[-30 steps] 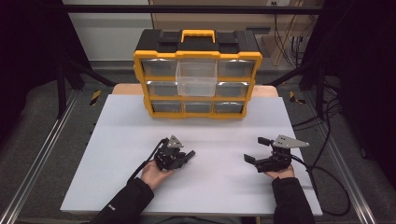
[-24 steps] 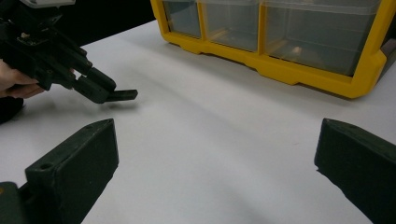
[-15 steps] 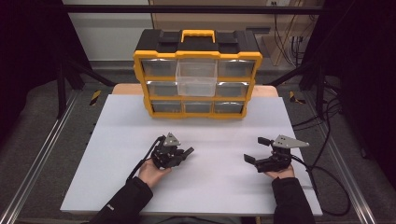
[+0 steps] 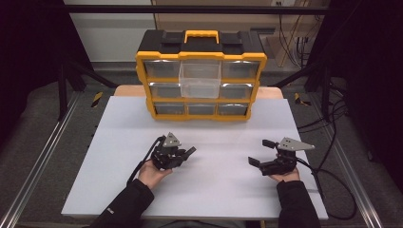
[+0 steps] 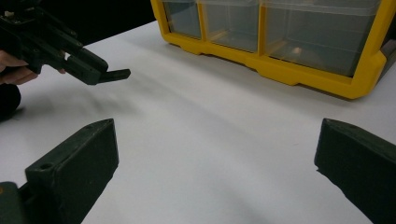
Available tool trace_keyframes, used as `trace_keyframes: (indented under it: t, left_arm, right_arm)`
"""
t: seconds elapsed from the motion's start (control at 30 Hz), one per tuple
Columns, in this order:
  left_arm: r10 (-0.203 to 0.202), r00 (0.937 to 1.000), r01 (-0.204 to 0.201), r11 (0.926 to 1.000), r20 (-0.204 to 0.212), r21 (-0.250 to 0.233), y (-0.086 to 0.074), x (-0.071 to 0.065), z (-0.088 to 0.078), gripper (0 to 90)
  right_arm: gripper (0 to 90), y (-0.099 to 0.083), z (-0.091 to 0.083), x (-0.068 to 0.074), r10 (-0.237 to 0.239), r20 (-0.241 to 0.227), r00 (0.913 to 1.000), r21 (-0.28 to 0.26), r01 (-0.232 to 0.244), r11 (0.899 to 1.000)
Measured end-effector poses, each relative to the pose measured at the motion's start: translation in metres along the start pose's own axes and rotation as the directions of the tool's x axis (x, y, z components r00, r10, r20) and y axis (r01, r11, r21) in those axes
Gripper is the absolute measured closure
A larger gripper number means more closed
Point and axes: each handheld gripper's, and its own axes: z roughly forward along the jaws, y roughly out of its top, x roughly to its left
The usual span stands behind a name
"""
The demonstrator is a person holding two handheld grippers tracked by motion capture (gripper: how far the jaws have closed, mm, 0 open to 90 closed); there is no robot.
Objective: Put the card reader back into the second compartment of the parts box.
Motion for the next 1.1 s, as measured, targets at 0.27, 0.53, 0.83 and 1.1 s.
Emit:
trace_keyframes:
  t: [0.27, 0.53, 0.83, 1.1]
  left_arm:
    - [0.000, 1.0000, -0.001, 0.9998, -0.004, -0.018, 0.003, 0.001, -0.006, 72.3]
    - [-0.003, 1.0000, 0.002, 0.9994, -0.006, -0.034, 0.006, 0.001, -0.014, 72.3]
    - [-0.003, 1.0000, 0.003, 0.9987, -0.009, -0.051, 0.009, 0.001, -0.020, 72.3]
    - [-0.007, 0.9999, 0.007, 0.9974, -0.010, -0.071, 0.013, 0.001, -0.029, 72.3]
  right_arm:
    - [0.2, 0.000, 0.000, 0.000, 0.000, 0.000, 1.0000, 0.001, 0.000, 1.000]
    - [0.2, 0.000, 0.000, 0.000, 0.000, 0.000, 1.0000, 0.000, 0.000, 1.000]
    - [0.3, 0.000, 0.000, 0.000, 0.000, 0.000, 1.0000, 0.000, 0.000, 1.000]
    - [0.2, 0.000, 0.000, 0.000, -0.001, 0.000, 1.0000, 0.002, 0.001, 1.000]
